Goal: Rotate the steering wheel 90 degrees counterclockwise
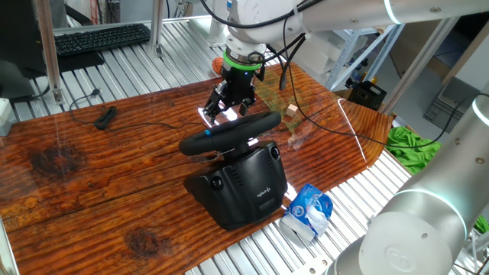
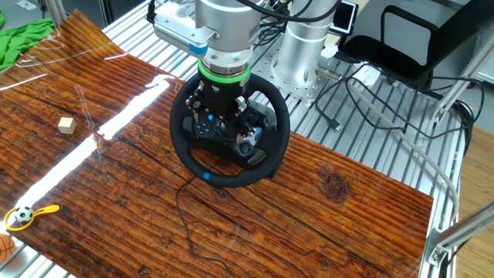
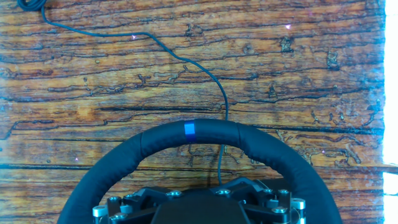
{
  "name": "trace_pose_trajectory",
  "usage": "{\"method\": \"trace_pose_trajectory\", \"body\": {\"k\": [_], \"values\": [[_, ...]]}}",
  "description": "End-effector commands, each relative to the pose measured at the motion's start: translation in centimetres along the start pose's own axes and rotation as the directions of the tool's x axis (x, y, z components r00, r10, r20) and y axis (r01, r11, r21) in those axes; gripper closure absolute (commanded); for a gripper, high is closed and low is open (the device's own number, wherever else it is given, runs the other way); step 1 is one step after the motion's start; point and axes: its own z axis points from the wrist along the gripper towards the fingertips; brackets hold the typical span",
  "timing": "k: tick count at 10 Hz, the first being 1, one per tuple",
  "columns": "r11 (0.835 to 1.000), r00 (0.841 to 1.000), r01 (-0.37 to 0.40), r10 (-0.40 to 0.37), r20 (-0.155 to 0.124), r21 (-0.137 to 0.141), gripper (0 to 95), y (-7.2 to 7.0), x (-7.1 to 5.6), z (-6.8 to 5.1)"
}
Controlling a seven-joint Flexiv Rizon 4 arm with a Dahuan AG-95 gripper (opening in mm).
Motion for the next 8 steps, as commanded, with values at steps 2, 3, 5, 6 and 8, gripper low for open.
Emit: {"method": "trace_pose_trajectory", "body": {"k": [2, 3, 5, 6, 8], "values": [[1.0, 0.995, 0.0, -0.002, -0.097, -0.021, 95.0, 0.0, -0.01, -0.01], [1.0, 0.995, 0.002, -0.004, -0.097, -0.021, 95.0, 0.01, -0.01, 0.0], [1.0, 0.995, 0.004, -0.006, -0.098, -0.024, 95.0, 0.01, -0.01, 0.01], [1.0, 0.995, 0.004, -0.006, -0.097, -0.023, 95.0, 0.02, -0.02, 0.03], [1.0, 0.995, 0.001, -0.004, -0.101, -0.024, 95.0, 0.02, -0.02, 0.03]]}}
